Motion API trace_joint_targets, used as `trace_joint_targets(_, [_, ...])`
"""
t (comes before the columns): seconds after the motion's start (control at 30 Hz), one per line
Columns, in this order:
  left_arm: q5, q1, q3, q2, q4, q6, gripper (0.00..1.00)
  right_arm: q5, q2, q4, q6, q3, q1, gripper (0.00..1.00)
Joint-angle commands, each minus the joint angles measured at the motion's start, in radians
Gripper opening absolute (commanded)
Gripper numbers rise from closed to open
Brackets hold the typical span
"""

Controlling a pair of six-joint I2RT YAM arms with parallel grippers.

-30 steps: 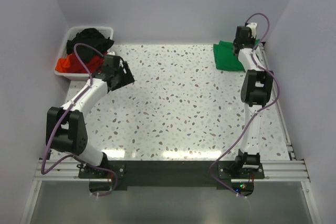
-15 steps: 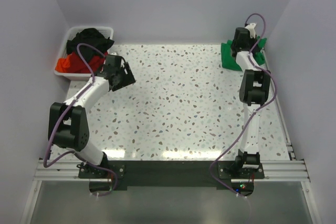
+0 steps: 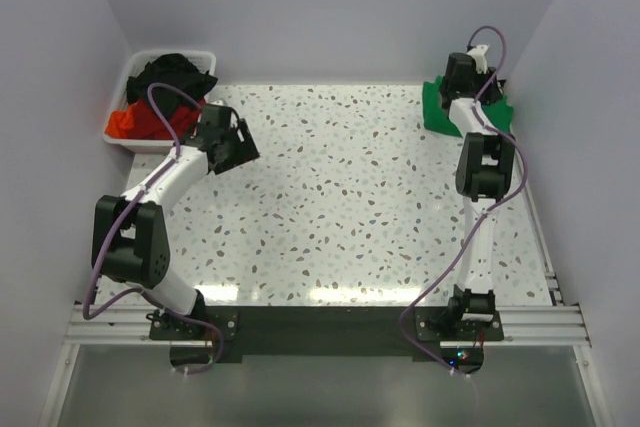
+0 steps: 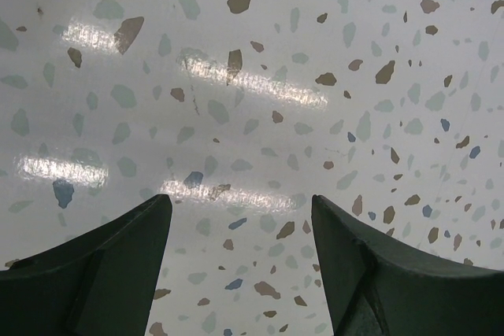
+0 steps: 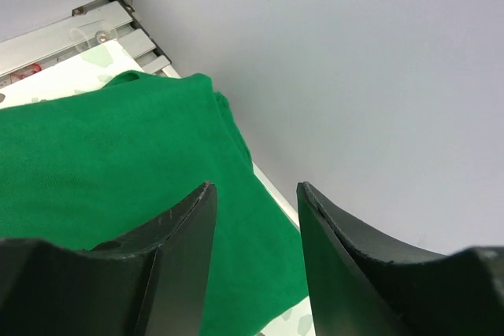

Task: Fold and stack the t-shirts
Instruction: Neatly place the folded tshirt to the corner, then reset both grippers

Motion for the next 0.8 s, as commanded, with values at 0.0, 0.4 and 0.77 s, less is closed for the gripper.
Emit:
trace_joint_targets(0.0, [0.022,0.012,0.024,-0.01,0.03,0.019,0.77,0.032,-0.029,-0.005,0.045,0.042,-0.005,0.49])
trace_joint_targets(0.4, [0.004,0.009,-0.019,-0.053,0.061,0.005,0.77,-0.187,-0.226,-0.233,0.281,-0.086,0.098,0.59])
trace_joint_targets(0.77, [0.004,0.004,-0.041,-0.082,0.069,0.047,0.77,-0.384,-0.453,-0.519,0.456,-0.197,0.219,0.74])
